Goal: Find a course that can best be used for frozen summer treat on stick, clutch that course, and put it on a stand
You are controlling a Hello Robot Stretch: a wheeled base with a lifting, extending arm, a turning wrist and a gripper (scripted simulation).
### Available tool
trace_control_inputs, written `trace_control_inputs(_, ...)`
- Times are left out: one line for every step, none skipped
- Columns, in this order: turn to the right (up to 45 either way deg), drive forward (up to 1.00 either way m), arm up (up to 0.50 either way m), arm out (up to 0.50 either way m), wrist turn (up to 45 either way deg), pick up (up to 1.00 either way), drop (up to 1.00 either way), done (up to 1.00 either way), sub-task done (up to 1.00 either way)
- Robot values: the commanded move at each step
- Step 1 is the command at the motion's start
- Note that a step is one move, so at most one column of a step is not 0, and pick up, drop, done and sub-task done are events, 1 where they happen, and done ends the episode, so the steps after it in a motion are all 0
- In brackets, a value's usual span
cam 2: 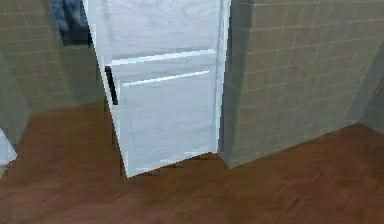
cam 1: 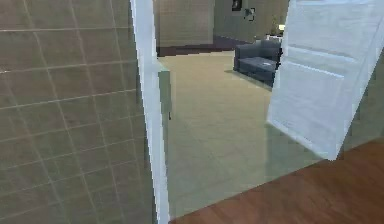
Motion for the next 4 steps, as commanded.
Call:
trace_control_inputs(39.0, 0.0, 0.0, 0.0, 0.0, 0.0, 0.0, 0.0, 0.0)
trace_control_inputs(0.0, 0.65, 0.0, 0.0, 0.0, 0.0, 0.0, 0.0, 0.0)
trace_control_inputs(-42.0, 0.0, 0.0, 0.0, 0.0, 0.0, 0.0, 0.0, 0.0)
trace_control_inputs(0.0, 0.4, 0.0, 0.0, 0.0, 0.0, 0.0, 0.0, 0.0)
